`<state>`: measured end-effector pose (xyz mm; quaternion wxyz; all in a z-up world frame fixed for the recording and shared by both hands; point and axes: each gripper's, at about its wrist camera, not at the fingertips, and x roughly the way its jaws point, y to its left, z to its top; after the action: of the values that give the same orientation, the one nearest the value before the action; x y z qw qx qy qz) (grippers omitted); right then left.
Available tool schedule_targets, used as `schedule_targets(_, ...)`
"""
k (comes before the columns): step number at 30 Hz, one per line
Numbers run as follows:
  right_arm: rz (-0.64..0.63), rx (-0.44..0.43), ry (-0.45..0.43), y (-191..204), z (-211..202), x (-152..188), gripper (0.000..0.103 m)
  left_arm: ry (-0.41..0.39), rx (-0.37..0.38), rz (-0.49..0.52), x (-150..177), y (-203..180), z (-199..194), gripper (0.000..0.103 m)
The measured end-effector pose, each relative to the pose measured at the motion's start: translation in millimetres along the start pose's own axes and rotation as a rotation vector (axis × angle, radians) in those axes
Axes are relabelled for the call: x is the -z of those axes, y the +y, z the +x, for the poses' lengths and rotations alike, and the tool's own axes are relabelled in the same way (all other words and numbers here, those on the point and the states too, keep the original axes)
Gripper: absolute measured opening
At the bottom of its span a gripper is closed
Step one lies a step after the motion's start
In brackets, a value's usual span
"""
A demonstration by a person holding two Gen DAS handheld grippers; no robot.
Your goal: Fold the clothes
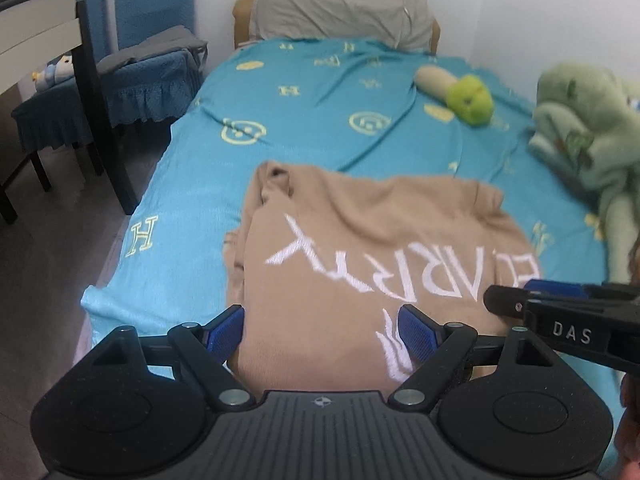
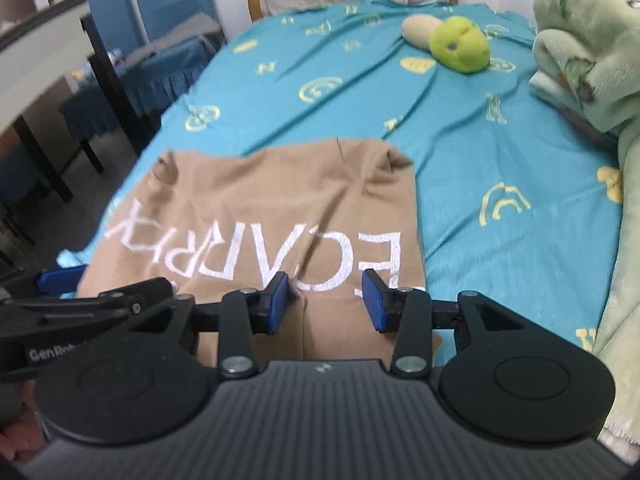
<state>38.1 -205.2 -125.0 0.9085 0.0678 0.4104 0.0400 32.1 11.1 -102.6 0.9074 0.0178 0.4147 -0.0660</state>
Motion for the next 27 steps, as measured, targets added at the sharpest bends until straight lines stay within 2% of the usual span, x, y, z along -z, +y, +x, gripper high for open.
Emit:
schedule_targets(11,0.024,-0.015,-0.004,-5,0,4,0.043,0.010,-0.026,-0.018,9,-5,-1,0.089)
schedule_targets(15,0.029,-0.019,-0.004,-6,0,5,0.043,-0.004,-0.014,-0.087,13,-3,-10,0.089)
schedule_targets(18,0.042,-0.026,-0.004,-8,-1,3,0.043,-0.017,0.018,-0.120,16,-3,-25,0.089)
schedule_targets(24,0.095,-0.042,-0.008,-15,-2,2,0.043,-0.049,0.125,-0.254,34,7,-63,0.089)
schedule_targets(27,0.113,-0.042,-0.009,-16,-2,2,0.043,0.024,0.212,-0.338,37,14,-54,0.089)
